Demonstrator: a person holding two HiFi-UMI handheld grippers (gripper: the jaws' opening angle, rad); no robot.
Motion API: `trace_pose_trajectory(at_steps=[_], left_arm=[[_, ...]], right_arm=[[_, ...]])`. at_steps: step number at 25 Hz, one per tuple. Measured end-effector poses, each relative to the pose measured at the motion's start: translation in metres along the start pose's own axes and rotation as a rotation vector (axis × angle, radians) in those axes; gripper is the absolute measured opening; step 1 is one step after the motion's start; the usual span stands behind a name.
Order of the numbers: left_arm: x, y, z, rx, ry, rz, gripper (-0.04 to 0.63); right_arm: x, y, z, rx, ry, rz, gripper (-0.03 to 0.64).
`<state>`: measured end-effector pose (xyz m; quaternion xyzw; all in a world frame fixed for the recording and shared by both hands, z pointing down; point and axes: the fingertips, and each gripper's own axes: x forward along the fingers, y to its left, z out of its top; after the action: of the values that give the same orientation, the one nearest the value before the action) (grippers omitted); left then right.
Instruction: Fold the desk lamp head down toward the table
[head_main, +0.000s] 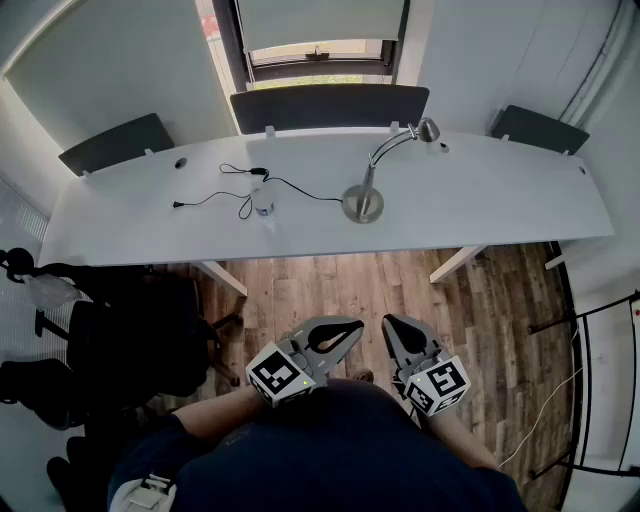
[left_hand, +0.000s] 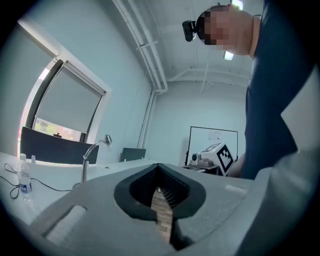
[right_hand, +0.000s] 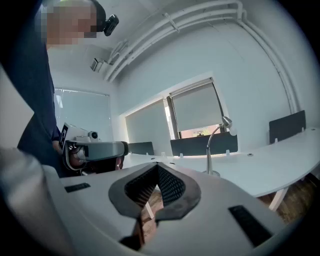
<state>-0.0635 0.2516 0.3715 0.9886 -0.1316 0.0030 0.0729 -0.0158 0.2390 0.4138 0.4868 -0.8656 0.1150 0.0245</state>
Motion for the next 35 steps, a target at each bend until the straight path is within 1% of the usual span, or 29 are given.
trace_pose_trajectory(at_steps=[8,12,17,22,25,29,32,35], left_arm=[[0.016,0.007,-0.005,-0.004,0.008,0.015,0.005],[0.031,0.009,-0.003,-0.009,0.003,0.033,0.005],[0.05,0.017,-0.004,-0.021,0.008,0.08,0.005],[0.077,0.021,-0.008,-0.029,0.004,0.131,0.005],[0.09,0.033,-0.008,-0.048,-0.004,0.158,0.005],[0.097,0.054,-0.009,-0.037,0.001,0.16,0.005],[0.107,0.084,-0.012,-0.037,0.007,0.162,0.005],[0.119,0.125,-0.01,-0.033,-0.001,0.161,0.005]], right_arm=[[0.003,-0.017,-0.003,0.011,0.005,0.003,0.008],[0.002,-0.028,0.002,0.009,-0.007,0.031,0.009],[-0.001,-0.045,0.009,-0.048,-0.025,0.06,0.009],[-0.007,-0.075,0.009,-0.047,-0.032,0.077,0.009],[-0.003,-0.089,0.007,-0.037,-0.018,0.086,0.009],[0.011,-0.102,0.011,-0.062,-0.014,0.086,0.009],[0.032,-0.121,0.015,-0.068,-0.001,0.054,0.009],[0.057,-0.152,0.026,-0.083,0.004,-0.001,0.009]])
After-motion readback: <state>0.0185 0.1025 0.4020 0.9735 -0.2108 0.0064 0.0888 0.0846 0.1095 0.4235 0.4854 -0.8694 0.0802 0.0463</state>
